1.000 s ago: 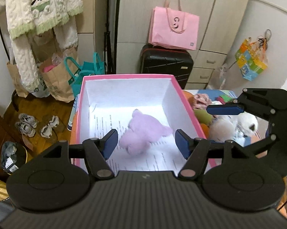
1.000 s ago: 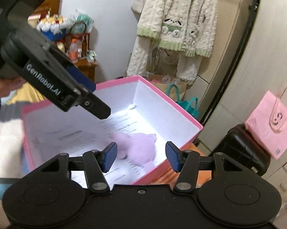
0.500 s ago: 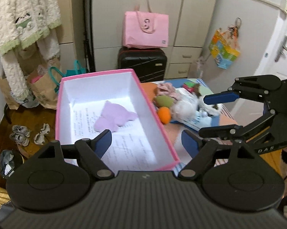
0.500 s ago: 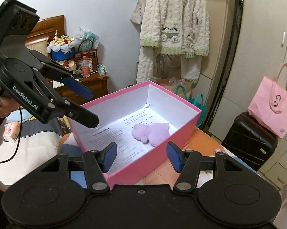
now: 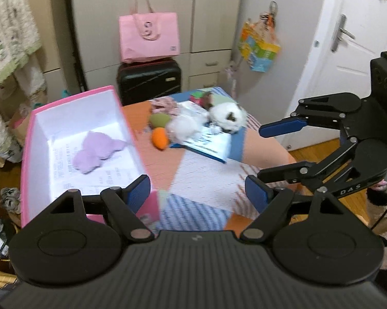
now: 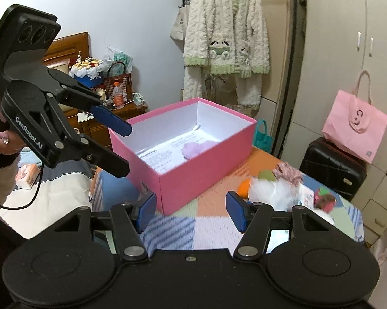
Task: Organize soft objects
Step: 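Reach the left gripper to the white cat plush and grasp it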
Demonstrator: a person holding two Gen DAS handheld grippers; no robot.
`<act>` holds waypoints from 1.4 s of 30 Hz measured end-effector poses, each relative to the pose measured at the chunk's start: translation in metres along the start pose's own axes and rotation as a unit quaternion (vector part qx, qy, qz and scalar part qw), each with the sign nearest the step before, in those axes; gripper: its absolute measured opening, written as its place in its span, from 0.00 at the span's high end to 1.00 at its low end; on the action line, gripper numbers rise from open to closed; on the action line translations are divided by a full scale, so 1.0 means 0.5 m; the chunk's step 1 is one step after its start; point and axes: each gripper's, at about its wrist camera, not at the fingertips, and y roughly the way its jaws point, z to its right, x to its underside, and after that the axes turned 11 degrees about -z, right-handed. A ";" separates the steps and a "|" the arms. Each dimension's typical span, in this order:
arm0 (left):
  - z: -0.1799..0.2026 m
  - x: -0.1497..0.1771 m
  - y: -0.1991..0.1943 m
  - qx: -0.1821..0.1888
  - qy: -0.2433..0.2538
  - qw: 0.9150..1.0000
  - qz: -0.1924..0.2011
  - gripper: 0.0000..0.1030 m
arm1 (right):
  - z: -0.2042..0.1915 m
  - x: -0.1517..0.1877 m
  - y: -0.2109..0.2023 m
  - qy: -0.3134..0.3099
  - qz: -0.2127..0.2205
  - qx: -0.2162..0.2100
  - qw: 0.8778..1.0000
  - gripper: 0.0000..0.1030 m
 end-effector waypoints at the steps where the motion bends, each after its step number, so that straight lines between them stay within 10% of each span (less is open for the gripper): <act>1: 0.009 -0.002 0.007 0.003 0.004 1.000 -0.002 0.22 | 0.003 0.013 -0.003 0.005 0.002 0.002 1.000 0.37; 42: 0.116 -0.226 0.445 0.067 -0.035 0.996 0.045 0.23 | 0.305 0.187 0.193 0.131 0.025 0.099 0.986 0.26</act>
